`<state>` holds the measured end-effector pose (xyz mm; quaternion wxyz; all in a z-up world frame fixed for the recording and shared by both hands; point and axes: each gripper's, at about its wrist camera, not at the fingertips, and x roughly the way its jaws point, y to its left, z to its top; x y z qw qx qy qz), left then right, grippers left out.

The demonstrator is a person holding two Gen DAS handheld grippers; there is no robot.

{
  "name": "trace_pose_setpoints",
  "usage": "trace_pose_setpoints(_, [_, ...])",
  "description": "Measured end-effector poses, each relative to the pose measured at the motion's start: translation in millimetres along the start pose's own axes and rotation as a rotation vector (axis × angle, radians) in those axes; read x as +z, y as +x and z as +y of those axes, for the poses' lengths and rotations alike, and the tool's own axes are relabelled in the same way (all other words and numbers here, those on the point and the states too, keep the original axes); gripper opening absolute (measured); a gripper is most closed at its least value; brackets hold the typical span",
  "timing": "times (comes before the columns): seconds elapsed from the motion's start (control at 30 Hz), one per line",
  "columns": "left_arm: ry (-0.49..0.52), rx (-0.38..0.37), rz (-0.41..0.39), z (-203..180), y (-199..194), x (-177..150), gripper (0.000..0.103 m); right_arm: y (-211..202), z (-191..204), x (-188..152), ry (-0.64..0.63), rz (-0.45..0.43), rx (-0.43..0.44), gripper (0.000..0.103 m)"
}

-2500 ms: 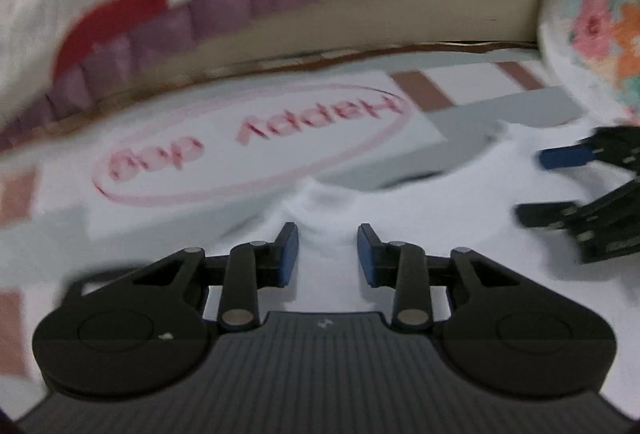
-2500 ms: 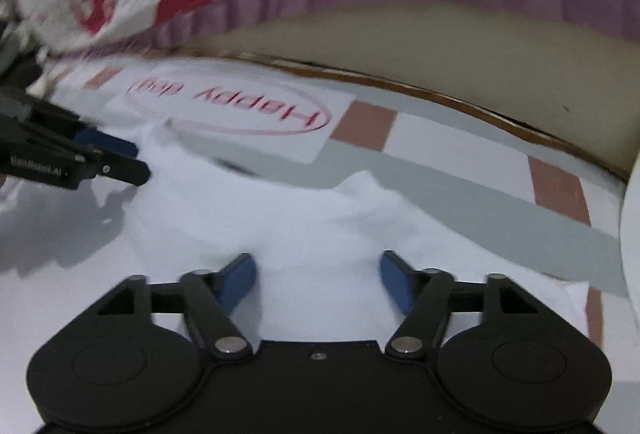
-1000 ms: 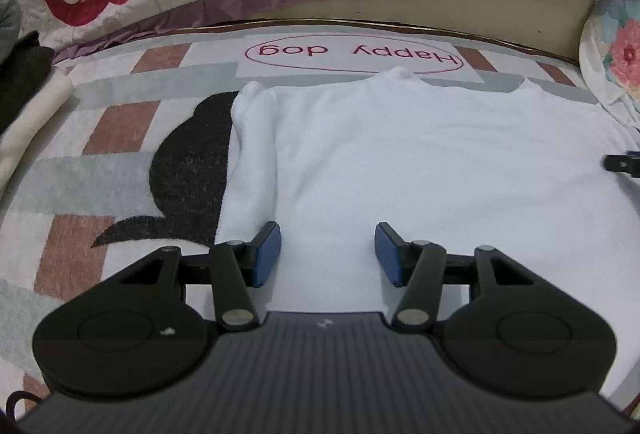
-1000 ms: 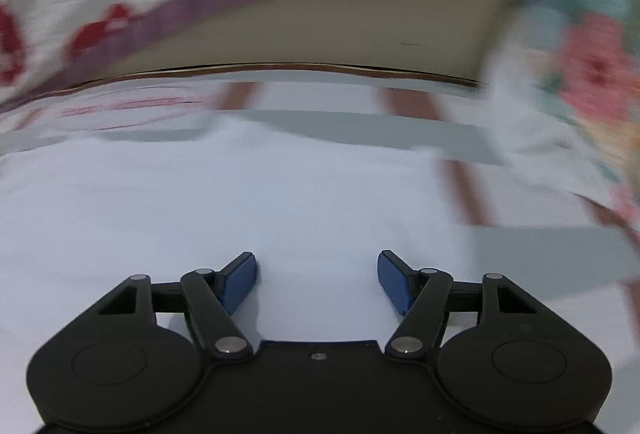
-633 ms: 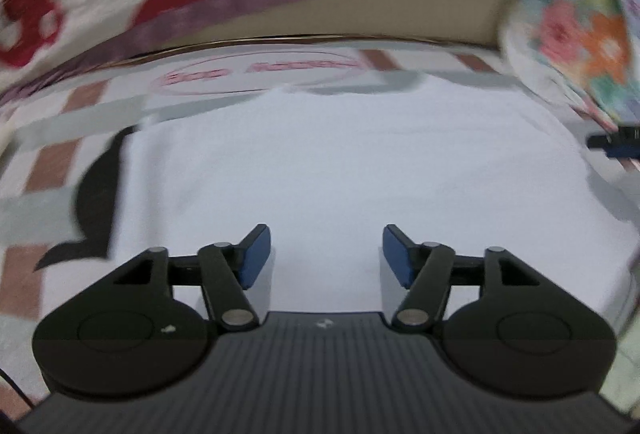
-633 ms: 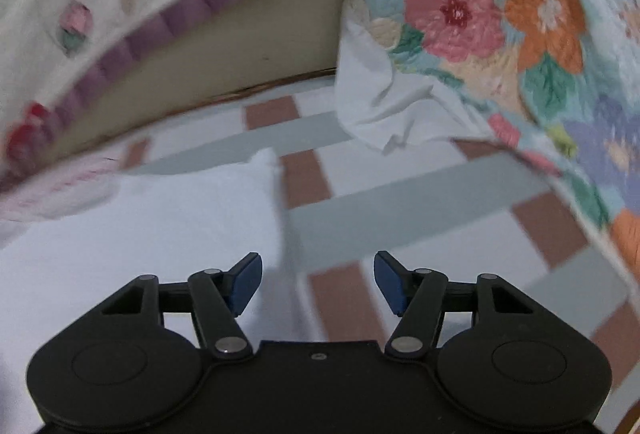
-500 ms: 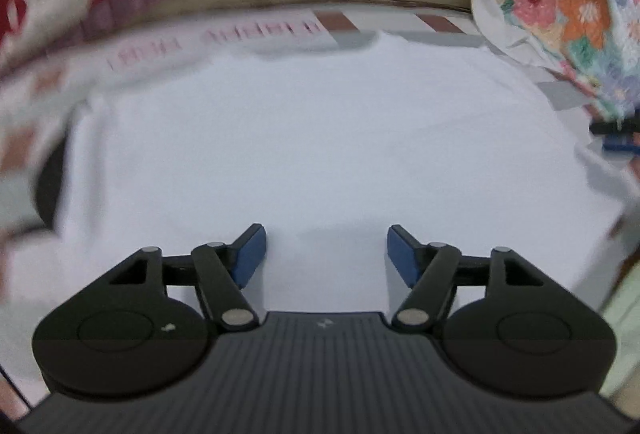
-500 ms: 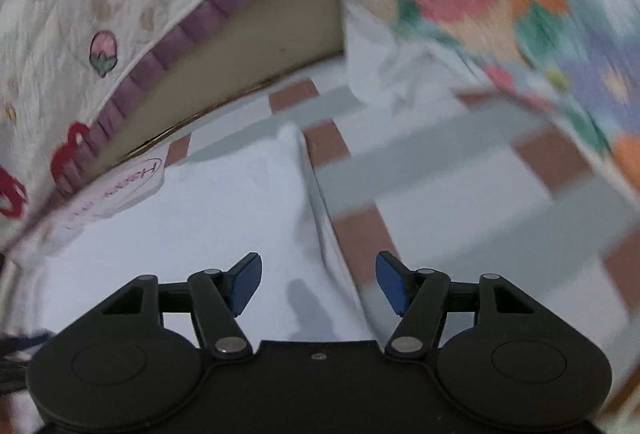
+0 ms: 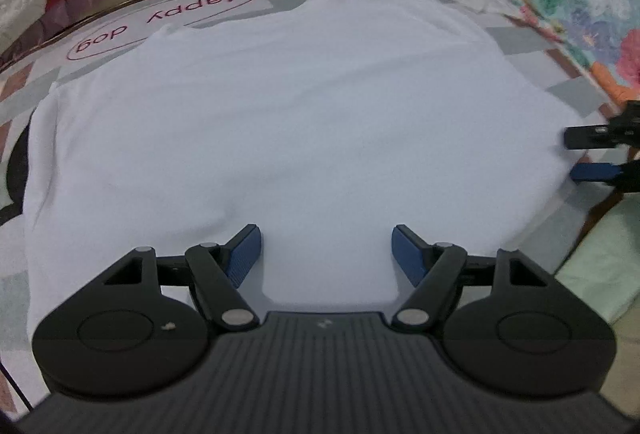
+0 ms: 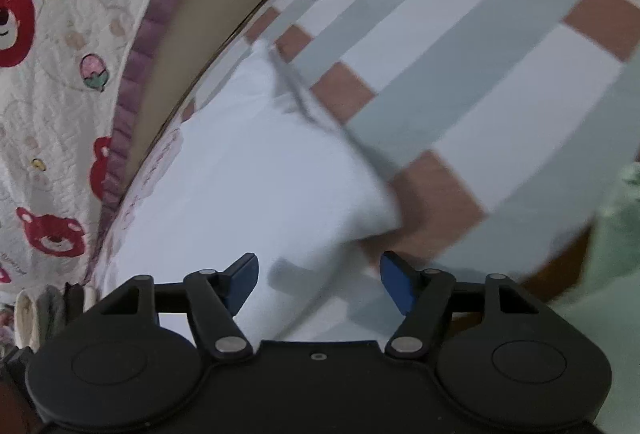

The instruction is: Fold clothes

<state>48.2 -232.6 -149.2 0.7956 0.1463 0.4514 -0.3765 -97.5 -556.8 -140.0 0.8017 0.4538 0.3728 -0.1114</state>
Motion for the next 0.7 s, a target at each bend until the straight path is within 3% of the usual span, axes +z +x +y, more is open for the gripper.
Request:
trace_pose_setpoints(0.1, [0.005,-0.116,-0.030,-1.9,-1.9,-1.2,0.072,13.7,8.1,1.0,0.002,-0.036,0.037,0.075])
trace_pose_setpoints(0.17, [0.002,-0.207,-0.047,-2.2,-1.3,-2.9,0.072,19.8,6.0,4.2,0.040,-0.085,0.072,0.084])
trace_pose_setpoints(0.23, [-0.001,-0.243,-0.036,-2.9,2.1,-5.7,0.072,23.6,3.3,7.6,0.079,-0.126,0.098,0.085])
trace_pose_setpoints(0.3, [0.014,-0.232,-0.008,-3.9,5.9,-7.7,0.068,25.2,8.3,8.8,0.060,-0.139,0.083,0.084])
trace_pose_setpoints(0.33, [0.017,-0.231,0.001,-3.6,5.6,-7.7,0.067,26.0,10.9,9.4,0.050,-0.145,0.075,0.071])
trace_pose_setpoints(0.37, [0.020,-0.229,0.009,-3.4,5.4,-7.7,0.062,27.0,13.3,9.7,0.034,-0.146,0.065,0.047])
trace_pose_setpoints(0.43, [0.019,-0.223,0.022,-2.3,5.2,-6.9,0.053,29.8,17.5,9.0,-0.028,-0.131,0.040,0.015])
trace_pose_setpoints(0.57, [0.056,-0.216,0.028,-4.4,5.5,-8.0,0.053,28.9,19.9,7.9,-0.091,-0.132,0.001,0.015])
trace_pose_setpoints(0.7, [0.172,-0.162,0.015,-14.2,3.2,-10.5,0.051,29.8,14.8,3.9,-0.036,-0.141,-0.023,0.032])
